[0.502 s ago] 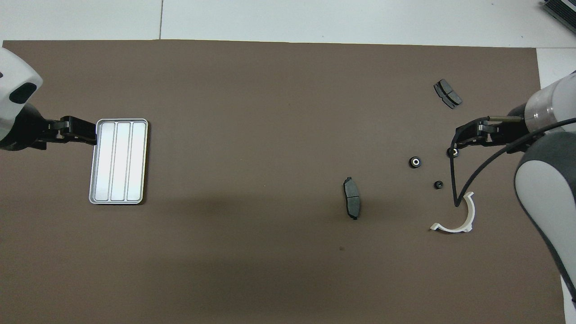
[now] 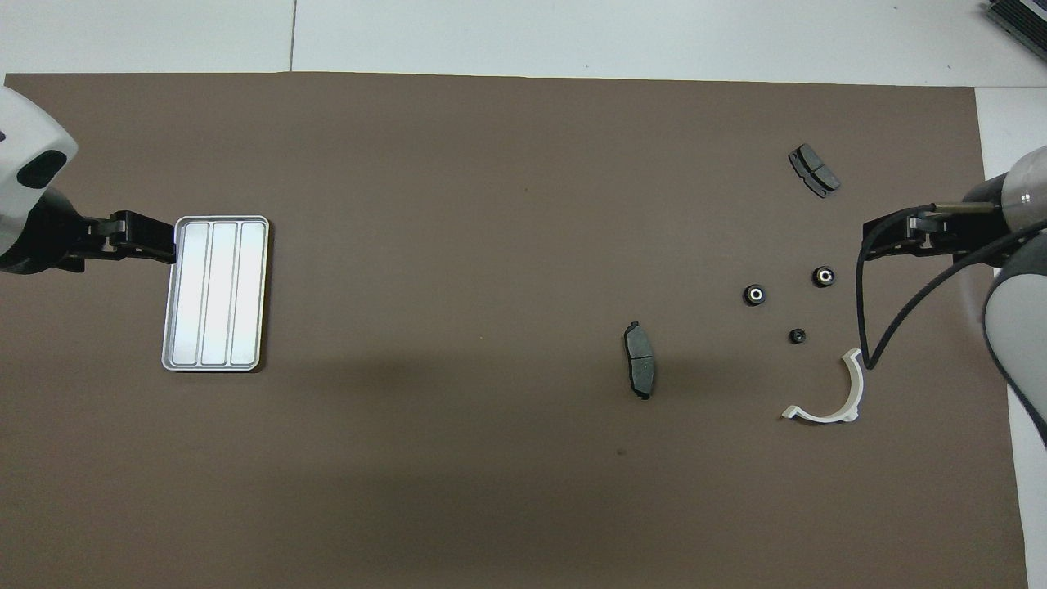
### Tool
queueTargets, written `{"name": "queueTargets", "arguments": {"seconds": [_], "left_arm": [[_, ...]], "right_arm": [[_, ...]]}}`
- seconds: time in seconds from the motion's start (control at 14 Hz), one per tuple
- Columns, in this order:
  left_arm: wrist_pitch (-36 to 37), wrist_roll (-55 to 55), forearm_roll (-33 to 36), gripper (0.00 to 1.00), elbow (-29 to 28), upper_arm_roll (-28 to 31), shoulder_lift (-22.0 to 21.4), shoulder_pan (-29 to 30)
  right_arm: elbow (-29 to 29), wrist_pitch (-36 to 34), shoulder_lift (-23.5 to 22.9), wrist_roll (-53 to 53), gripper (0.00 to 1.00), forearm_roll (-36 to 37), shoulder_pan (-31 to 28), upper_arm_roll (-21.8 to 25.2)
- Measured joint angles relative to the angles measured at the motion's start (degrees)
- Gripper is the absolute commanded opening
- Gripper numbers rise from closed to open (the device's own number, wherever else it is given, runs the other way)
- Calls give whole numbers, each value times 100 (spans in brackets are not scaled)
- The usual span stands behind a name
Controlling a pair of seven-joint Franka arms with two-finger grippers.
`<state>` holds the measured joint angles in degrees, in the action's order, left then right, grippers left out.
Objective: Pick bearing gear from pile to tray
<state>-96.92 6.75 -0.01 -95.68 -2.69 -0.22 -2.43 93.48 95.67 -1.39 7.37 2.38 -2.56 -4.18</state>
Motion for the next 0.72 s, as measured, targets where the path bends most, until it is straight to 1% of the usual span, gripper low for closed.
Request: {"name": "queueTargets", "arguments": {"seconds": [0.5,0.64,0.72], "left_arm": [[0,0,0,100,0,0,0,0],[0,0,0,100,0,0,0,0],[0,0,0,100,0,0,0,0]], "right_arm": [[91,131,-11,-14,100,0,0,-31],[344,506,-35,-15,100,0,1,-32],[576,801,-51,-15,100,0,1,-32]]}}
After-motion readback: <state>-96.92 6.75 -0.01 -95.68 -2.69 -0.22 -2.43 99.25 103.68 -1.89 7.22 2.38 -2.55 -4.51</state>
